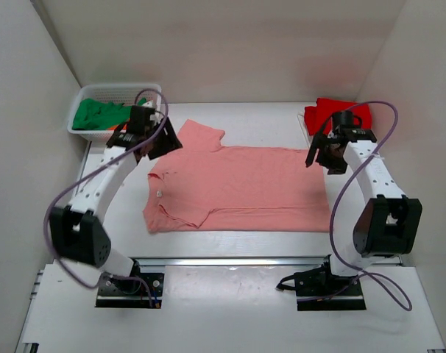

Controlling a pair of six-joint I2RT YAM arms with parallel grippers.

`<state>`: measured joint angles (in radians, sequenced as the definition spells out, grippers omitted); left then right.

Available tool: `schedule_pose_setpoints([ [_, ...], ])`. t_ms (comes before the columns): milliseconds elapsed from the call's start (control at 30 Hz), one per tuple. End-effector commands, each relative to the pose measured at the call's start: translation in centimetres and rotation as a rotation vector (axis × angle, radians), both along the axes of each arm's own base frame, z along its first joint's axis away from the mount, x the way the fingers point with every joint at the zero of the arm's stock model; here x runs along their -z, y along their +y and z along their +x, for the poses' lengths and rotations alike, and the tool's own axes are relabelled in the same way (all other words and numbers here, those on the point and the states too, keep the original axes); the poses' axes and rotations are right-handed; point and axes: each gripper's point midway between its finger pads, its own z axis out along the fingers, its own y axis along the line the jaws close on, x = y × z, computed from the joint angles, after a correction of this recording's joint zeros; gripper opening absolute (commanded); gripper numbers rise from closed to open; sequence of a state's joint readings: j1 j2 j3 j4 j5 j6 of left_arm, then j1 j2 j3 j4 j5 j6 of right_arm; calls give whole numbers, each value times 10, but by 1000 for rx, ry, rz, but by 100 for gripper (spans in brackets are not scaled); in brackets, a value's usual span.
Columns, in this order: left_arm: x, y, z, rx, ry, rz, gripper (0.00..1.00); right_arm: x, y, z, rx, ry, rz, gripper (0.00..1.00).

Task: Fold and stack the t-shirts
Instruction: Grap the side of the flattened tshirt furthest away from the robot with both arms

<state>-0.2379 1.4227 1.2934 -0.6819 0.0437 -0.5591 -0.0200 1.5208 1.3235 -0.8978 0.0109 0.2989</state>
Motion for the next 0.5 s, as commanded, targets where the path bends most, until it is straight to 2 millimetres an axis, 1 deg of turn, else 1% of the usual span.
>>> schedule_pose_setpoints([
  [0, 20, -16, 38, 51, 25, 17, 70, 16, 23, 30, -44, -36, 62, 69],
  [33, 38, -16, 42, 42, 55, 40, 69, 20, 31, 39, -55, -60, 64, 69],
  [67, 53, -13, 47, 21, 64, 45, 69, 34, 35, 40, -60, -38, 76, 69],
  [100, 65, -17, 45, 28, 81, 47, 68, 37, 43, 48, -77, -61, 89, 69],
  [133, 82, -16, 46, 19, 100, 49, 68, 49, 48, 54, -79, -56, 100, 69],
  [167, 103, -13, 43, 10, 135, 54, 67, 63, 52, 56, -88, -36, 105, 69],
  [200, 121, -12, 35, 4, 173, 60, 67, 78, 52, 56, -80, -3, 104, 69],
  [233, 137, -11, 28, 3, 205, 66, 67, 88, 57, 58, -93, 24, 110, 69],
  [267, 146, -10, 25, 2, 224, 73, 66, 90, 56, 60, -84, 31, 108, 69],
  [300, 159, -8, 15, -2, 256, 84, 67, 102, 57, 54, -88, 71, 99, 69],
  [333, 164, -6, 10, -6, 264, 90, 67, 105, 61, 50, -97, 85, 90, 70],
  [367, 169, -2, 4, -18, 271, 94, 67, 113, 60, 46, -98, 102, 86, 69],
  [400, 180, 0, -10, -18, 301, 99, 66, 112, 61, 44, -94, 102, 88, 69],
  [433, 178, 2, -12, -30, 295, 90, 67, 120, 63, 36, -102, 118, 86, 69],
  [467, 181, 6, -21, -38, 309, 91, 66, 125, 63, 26, -98, 133, 90, 69],
])
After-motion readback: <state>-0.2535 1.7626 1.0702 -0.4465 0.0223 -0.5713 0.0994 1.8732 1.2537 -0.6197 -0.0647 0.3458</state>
